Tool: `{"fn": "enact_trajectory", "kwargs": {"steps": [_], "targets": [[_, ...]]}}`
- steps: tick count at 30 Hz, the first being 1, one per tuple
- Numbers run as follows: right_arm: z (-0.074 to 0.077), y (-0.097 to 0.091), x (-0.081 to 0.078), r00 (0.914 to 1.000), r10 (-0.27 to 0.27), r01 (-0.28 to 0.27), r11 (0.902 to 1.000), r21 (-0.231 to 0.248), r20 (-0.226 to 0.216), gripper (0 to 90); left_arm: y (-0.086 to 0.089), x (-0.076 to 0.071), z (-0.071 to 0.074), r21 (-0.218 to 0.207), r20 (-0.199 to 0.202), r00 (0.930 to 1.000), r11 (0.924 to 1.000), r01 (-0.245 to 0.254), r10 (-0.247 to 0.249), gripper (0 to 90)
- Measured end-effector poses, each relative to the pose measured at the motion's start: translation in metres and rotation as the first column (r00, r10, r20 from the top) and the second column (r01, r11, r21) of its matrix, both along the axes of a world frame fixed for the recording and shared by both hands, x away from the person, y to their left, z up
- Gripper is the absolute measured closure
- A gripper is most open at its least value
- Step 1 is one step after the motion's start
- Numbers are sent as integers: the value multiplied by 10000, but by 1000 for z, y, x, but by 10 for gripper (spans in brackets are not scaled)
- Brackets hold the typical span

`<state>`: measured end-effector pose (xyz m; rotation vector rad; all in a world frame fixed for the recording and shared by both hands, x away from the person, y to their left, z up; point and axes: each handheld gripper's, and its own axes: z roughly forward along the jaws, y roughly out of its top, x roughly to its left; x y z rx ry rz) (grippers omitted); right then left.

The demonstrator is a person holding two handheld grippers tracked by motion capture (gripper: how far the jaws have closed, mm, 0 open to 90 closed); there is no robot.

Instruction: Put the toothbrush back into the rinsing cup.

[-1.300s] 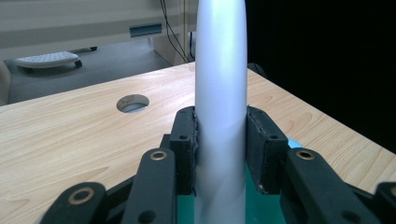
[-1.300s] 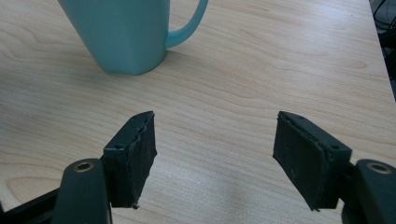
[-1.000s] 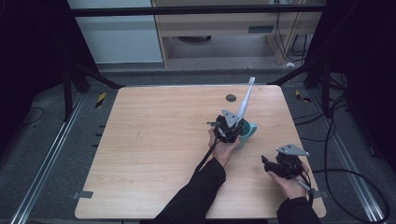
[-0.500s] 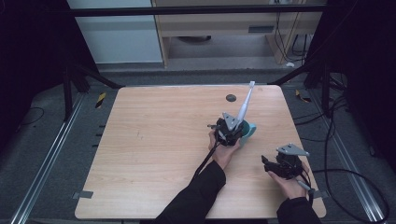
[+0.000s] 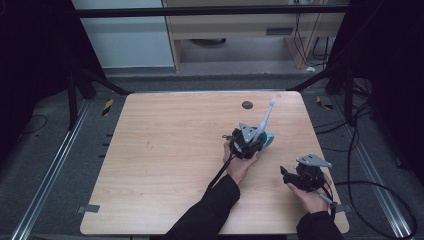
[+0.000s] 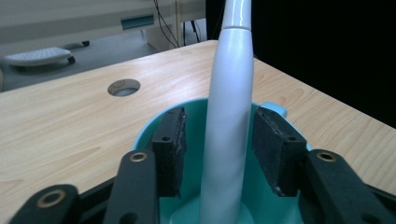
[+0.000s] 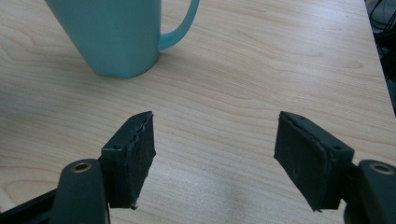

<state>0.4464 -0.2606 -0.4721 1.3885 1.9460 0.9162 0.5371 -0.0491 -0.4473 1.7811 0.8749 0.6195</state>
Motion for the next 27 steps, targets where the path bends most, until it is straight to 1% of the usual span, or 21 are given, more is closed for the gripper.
{"fn": "enact_trajectory", "kwargs": {"steps": [2,4,6,9,10,11,15,16,17,18,19,20,21,22,23,24,26,27], "targets": [[0,-1,0,10000,-66,66,10000,-33,37,283,5,-3,7,-94,72,9999,9998,152,-151,514],[0,-1,0,9999,-102,102,9999,29,63,278,12,-4,14,-310,-28,9994,9989,355,-356,493],[1,-2,0,9998,-147,147,9999,19,115,274,19,-5,21,-382,-44,9988,9981,483,-485,468],[2,-2,-1,9997,-194,192,9998,93,149,264,35,-5,29,-323,-123,9982,9978,582,-587,434],[1,-2,-1,9997,-198,196,9998,106,150,263,43,-5,31,-267,-249,9977,9977,628,-634,433],[1,-2,-1,9997,-187,185,9998,100,127,259,48,-4,32,-251,-359,9975,9979,594,-603,427],[0,-2,1,9998,-192,192,9998,56,98,248,77,-4,36,-78,-609,9973,9991,408,-412,394],[0,-2,1,9997,-212,211,9998,60,99,246,86,-4,37,-32,-689,9971,9995,308,-310,390],[1,-2,0,9997,-226,225,9997,66,106,245,92,-4,38,-74,-726,9970,9996,263,-267,385],[1,-2,0,9997,-240,239,9997,75,105,244,102,-4,39,-11,-777,9968,9999,162,-163,382],[1,-2,0,9996,-241,241,9997,64,113,243,108,-5,40,-12,-810,9966,9999,120,-121,379],[1,-2,0,9996,-253,253,9997,70,110,240,118,-5,42,-45,-824,9966,10000,42,-45,377],[1,-2,0,9996,-273,272,9996,76,99,238,123,-6,43,-17,-802,9968,10000,-2,1,375],[1,-2,0,9996,-273,272,9996,70,102,234,133,-7,44,226,-774,9970,9997,-49,66,372],[1,-2,0,9995,-289,289,9996,61,90,229,138,-7,44,339,-771,9970,9994,-77,103,366],[1,-2,0,9995,-294,293,9996,59,84,228,148,-9,45,484,-812,9966,9988,-63,103,363],[1,-2,0,9995,-288,288,9996,39,102,226,164,-12,43,480,-883,9960,9988,-64,106,353],[1,-3,0,9995,-290,290,9996,40,96,224,172,-14,43,461,-992,9950,9989,-65,111,346]]}}
